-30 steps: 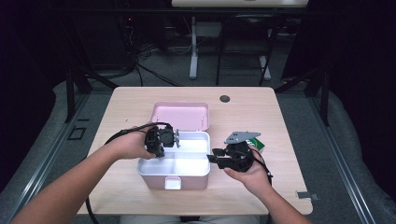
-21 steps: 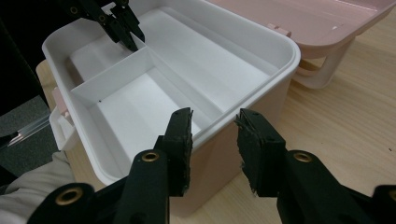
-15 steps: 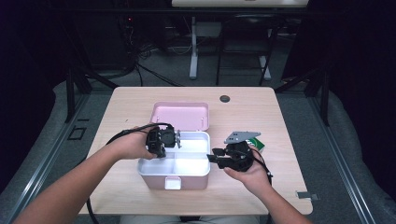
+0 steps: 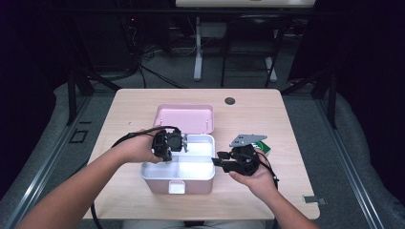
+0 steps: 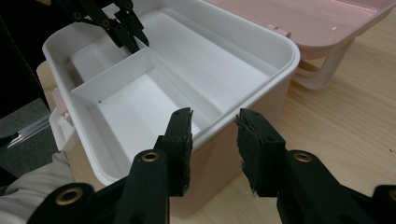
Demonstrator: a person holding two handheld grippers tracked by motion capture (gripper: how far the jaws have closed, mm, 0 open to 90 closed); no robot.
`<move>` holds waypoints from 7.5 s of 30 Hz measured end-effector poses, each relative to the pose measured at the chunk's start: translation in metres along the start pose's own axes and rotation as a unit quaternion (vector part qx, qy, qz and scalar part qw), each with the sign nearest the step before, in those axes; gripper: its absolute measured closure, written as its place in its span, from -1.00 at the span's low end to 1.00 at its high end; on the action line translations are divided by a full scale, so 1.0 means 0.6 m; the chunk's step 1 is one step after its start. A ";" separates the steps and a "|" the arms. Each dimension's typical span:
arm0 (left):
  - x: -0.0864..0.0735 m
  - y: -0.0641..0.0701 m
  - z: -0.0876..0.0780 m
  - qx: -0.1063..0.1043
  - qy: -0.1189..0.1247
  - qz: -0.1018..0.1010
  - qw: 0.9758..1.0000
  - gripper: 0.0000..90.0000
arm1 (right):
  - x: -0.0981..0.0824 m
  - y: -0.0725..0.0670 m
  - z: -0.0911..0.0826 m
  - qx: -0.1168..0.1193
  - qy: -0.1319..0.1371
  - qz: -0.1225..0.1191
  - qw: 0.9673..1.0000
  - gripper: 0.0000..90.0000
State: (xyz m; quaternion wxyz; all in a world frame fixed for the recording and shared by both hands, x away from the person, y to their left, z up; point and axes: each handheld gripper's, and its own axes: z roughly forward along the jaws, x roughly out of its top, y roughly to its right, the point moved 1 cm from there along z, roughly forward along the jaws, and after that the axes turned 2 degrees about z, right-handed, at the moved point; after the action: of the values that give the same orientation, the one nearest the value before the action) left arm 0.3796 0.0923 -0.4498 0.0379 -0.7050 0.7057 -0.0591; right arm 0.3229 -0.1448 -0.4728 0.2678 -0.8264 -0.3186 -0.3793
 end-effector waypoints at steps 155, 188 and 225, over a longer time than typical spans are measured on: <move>-0.369 -0.008 0.108 -0.002 0.067 -0.488 0.871 0.33 | 0.039 0.171 -0.028 -0.143 -0.226 -0.007 0.964 -0.82; -0.366 0.018 0.082 0.024 0.132 -0.494 0.859 0.07 | 0.025 0.230 0.036 -0.131 -0.368 0.041 0.920 -0.71; -0.380 0.022 0.070 0.036 0.151 -0.500 0.852 0.07 | 0.036 0.232 0.043 -0.133 -0.407 0.056 0.902 -0.63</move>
State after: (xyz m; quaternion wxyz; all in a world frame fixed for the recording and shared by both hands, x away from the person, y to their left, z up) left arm 0.3731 0.3189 -0.4998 -0.0786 -0.9431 0.2528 -0.2010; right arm 0.4474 -0.2109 -0.4981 0.0233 -0.9533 -0.2993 -0.0335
